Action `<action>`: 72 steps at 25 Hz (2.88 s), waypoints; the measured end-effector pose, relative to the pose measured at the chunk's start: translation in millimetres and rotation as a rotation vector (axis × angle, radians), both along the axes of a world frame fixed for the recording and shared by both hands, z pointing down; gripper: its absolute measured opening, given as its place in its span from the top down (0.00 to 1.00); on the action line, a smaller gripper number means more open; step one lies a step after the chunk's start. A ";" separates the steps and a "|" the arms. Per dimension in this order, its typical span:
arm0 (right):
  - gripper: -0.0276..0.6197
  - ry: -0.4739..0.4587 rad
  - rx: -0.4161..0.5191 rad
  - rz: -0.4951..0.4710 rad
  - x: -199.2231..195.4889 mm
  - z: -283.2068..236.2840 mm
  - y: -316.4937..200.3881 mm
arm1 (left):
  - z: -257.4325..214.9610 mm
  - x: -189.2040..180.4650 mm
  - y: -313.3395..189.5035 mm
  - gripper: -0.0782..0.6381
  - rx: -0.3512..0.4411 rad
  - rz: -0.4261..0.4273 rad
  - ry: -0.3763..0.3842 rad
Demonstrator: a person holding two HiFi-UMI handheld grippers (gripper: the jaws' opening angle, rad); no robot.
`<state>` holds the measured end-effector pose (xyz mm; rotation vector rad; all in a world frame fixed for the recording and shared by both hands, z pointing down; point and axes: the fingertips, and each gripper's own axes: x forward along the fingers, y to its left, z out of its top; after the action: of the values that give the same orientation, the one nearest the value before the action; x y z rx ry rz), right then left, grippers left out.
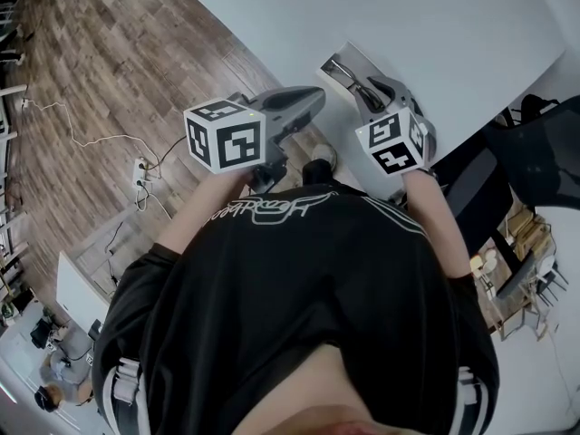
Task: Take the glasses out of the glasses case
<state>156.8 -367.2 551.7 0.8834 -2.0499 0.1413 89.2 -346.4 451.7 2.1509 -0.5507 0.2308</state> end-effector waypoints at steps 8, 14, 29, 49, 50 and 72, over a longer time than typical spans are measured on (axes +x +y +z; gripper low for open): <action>0.83 0.127 0.029 -0.054 2.6 7.4 4.2 | -0.1 1.8 4.0 0.88 0.001 -0.017 -0.002; 0.89 0.221 0.032 -0.094 6.1 13.4 1.7 | 2.5 1.3 4.0 0.88 -0.002 -0.028 -0.005; 0.92 0.184 0.029 -0.086 4.6 8.4 -0.6 | 2.6 -2.2 7.1 0.88 -0.001 -0.066 -0.005; 0.93 0.141 0.073 -0.046 12.3 -3.2 -7.8 | 0.1 -2.5 5.3 0.88 0.009 -0.088 -0.002; 0.93 0.142 0.078 -0.043 13.0 -3.9 -8.6 | 0.0 -2.5 5.2 0.88 0.009 -0.089 -0.002; 0.93 0.135 0.177 0.028 15.4 -33.4 -1.0 | -9.6 -10.7 24.2 0.88 0.023 -0.079 0.014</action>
<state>172.2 -368.2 518.3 1.0033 -1.9457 -0.0843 78.6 -322.3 442.1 2.1466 -0.6321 0.1665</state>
